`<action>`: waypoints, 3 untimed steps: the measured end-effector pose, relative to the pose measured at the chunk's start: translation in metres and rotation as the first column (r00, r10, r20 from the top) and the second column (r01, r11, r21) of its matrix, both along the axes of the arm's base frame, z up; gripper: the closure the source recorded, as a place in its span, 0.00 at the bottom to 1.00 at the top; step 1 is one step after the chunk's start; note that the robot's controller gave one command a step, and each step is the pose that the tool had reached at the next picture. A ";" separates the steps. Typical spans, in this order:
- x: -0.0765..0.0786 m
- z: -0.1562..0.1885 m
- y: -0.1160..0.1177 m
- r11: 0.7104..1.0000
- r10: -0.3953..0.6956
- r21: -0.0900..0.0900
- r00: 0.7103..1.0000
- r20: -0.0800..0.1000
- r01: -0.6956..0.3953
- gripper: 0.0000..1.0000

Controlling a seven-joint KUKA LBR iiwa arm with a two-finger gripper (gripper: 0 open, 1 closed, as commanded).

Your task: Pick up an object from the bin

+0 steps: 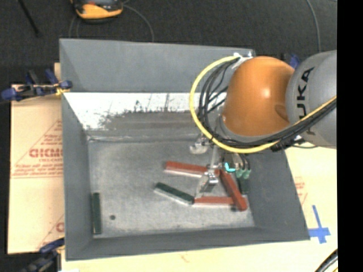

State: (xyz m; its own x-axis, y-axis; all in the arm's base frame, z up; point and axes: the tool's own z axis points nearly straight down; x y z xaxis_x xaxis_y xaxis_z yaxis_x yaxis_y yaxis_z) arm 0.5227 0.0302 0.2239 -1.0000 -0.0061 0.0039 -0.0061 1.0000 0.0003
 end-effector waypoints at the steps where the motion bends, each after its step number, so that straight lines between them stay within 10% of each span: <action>1: 0.001 0.003 0.000 1.000 -0.001 0.000 1.000 0.005 0.001 0.00; 2: -0.005 -0.040 -0.001 1.000 -0.017 0.001 1.000 0.015 0.017 0.00; 3: 0.080 -0.140 -0.007 0.996 -0.089 0.003 0.996 0.029 0.089 1.00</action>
Offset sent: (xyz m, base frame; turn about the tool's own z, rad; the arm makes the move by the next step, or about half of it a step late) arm -0.0286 -0.0043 -0.1539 0.0598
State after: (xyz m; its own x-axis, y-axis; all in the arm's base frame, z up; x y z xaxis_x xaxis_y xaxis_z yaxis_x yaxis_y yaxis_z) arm 0.6022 0.0231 0.0842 -0.9962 0.0829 -0.0251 0.0828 0.9966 0.0029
